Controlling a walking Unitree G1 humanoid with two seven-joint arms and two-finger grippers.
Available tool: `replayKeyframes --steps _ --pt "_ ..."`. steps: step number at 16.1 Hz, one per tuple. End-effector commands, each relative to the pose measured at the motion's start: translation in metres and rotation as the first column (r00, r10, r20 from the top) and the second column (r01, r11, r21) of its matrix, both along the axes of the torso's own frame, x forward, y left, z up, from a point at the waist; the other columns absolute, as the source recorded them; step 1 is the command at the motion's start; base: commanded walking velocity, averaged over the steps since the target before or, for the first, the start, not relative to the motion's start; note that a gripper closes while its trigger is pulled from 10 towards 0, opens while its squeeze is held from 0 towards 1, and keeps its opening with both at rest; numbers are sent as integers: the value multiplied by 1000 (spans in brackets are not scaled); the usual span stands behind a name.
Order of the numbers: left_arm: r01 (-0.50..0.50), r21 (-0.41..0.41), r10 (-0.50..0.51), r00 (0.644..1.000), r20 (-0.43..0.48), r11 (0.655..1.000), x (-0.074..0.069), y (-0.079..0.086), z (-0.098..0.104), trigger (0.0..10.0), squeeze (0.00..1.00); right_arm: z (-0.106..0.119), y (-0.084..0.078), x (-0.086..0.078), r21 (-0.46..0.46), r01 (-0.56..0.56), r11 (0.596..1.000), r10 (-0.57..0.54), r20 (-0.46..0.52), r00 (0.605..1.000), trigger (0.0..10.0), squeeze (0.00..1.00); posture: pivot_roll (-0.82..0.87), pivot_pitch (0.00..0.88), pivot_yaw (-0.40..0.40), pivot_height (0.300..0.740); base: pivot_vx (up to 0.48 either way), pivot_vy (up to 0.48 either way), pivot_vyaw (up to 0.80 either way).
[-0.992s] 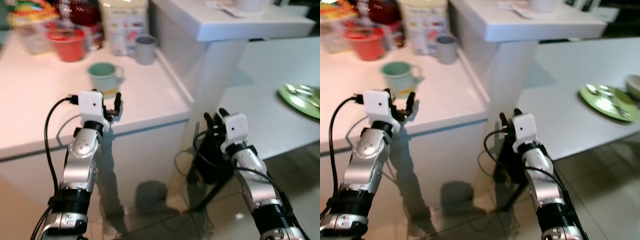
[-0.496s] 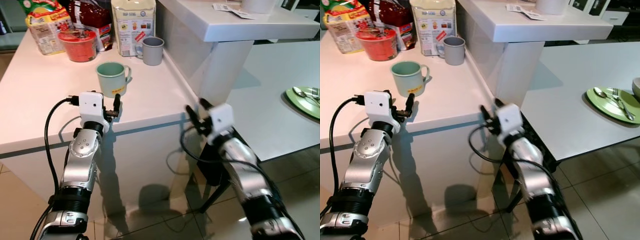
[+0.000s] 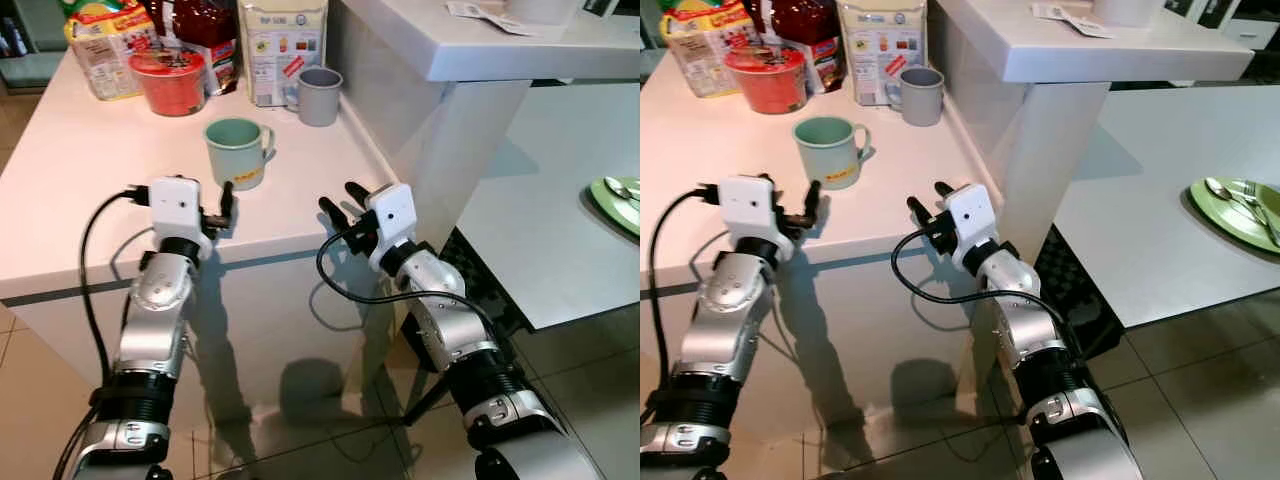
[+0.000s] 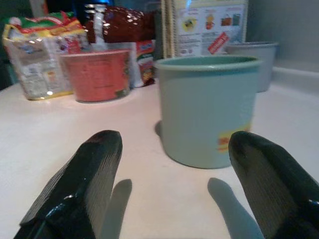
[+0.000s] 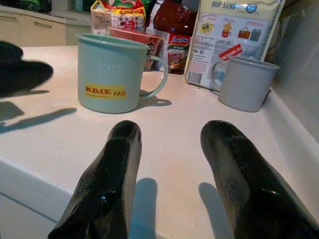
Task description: Setting the table
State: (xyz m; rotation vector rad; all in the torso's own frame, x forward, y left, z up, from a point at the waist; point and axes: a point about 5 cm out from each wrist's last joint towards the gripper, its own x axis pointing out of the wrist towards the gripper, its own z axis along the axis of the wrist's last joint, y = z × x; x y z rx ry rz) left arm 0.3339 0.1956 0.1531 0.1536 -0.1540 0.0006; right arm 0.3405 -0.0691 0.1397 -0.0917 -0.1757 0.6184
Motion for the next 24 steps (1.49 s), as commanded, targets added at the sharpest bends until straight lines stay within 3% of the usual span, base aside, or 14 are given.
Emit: replayKeyframes --steps 1,7,15,24 --pt "0 8 0 1000 12 1000 2 -3 7 10000 0 8 -2 5 11 4 1000 -5 23 1000 10000 0 72 0 -62 740 0 0 0" --pt "7 13 -7 1000 7 1000 6 -6 11 10000 0 8 -3 9 8 21 1000 -22 35 999 10000 0 66 0 -62 740 0 0 0" --pt "59 -24 -59 998 6 998 2 -14 12 10000 0 19 38 8 -9 -114 993 114 62 992 10000 0 76 0 -83 740 0 0 0" --pt "128 -38 -129 991 -37 991 -3 -29 2 10000 0 8 26 10 -24 -61 998 62 29 998 10000 0 53 0 -85 740 0 0 0"
